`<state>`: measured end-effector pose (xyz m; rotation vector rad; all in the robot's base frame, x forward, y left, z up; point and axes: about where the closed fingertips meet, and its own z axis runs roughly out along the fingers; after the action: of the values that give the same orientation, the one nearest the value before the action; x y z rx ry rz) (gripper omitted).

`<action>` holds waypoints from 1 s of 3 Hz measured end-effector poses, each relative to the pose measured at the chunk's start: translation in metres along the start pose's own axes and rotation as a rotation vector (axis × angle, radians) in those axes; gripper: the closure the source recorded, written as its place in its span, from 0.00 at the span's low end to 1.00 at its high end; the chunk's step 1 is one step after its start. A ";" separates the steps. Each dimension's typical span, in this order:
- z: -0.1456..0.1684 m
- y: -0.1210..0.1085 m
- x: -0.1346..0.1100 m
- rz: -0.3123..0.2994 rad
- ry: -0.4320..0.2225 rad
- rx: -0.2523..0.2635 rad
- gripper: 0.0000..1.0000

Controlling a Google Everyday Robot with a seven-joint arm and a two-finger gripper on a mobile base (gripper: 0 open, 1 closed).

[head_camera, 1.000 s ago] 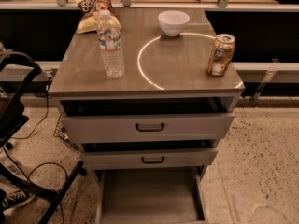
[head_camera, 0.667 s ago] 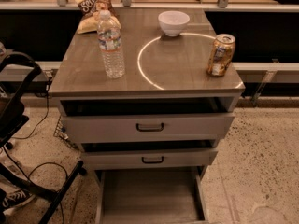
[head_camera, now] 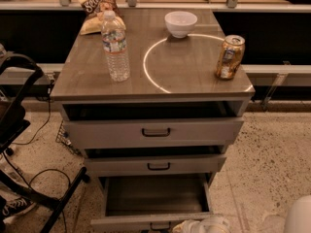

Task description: Close bottom drawer

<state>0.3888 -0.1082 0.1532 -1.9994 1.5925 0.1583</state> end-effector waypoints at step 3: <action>0.037 -0.070 0.069 0.041 0.135 0.032 1.00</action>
Offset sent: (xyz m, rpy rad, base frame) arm 0.1465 -0.0567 -0.0532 -0.1519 -0.0394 -0.1578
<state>0.4823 -0.1400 0.1184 -1.9902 1.7096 0.0131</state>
